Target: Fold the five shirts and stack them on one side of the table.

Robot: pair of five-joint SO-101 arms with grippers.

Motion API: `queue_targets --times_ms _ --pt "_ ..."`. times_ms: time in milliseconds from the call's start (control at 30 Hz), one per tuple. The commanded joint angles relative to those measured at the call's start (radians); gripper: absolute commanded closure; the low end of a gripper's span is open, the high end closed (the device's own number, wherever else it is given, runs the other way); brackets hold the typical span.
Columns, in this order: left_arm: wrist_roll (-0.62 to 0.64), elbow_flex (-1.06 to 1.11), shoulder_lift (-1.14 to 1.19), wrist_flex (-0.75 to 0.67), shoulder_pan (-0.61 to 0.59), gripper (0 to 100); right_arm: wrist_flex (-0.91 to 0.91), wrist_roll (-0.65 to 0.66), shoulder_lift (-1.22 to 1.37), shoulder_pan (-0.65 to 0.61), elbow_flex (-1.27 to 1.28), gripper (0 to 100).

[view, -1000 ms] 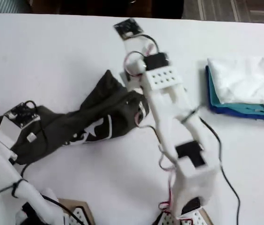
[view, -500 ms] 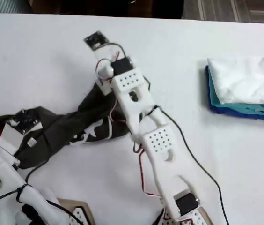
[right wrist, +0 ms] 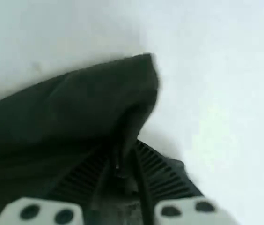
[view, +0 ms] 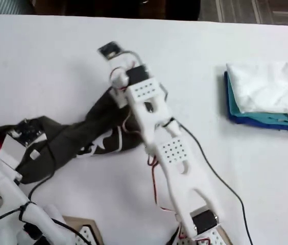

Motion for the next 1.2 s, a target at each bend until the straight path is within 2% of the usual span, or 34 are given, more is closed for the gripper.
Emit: queue_targets --times_ms 0,133,300,400,533,633,733,867,967,1167 --pt "-0.305 0.021 -0.006 -0.012 -0.002 97 0.07 -0.008 -0.191 0.064 -0.054 97.8" --pt "-0.141 0.027 0.014 -0.028 0.064 97 0.071 -0.006 -0.364 0.12 0.02 97.8" --pt "0.184 -0.142 0.08 -0.02 0.275 98 0.073 -0.006 -0.61 0.176 0.144 97.8" --pt "0.353 -0.346 0.19 0.02 0.414 98 0.071 0.0 -0.777 0.217 0.272 97.8" --pt "0.509 -0.788 0.457 0.189 0.554 98 0.07 0.071 -0.97 0.303 0.388 97.8" --pt "0.537 -1.132 0.697 0.364 0.608 98 0.07 0.146 -1.063 0.372 0.485 97.8" --pt "0.58 -1.282 0.833 0.368 0.597 98 0.071 0.189 -1.156 0.42 0.666 97.8" --pt "0.578 -1.216 0.836 0.368 0.594 98 0.07 0.192 -1.359 0.438 1.023 97.8" --pt "0.529 -1.093 0.784 0.368 0.588 98 0.031 0.196 -1.554 0.42 1.312 97.8" --pt "0.376 -0.78 0.598 0.368 0.506 98 -0.237 0.259 -1.992 0.39 2.045 97.8"
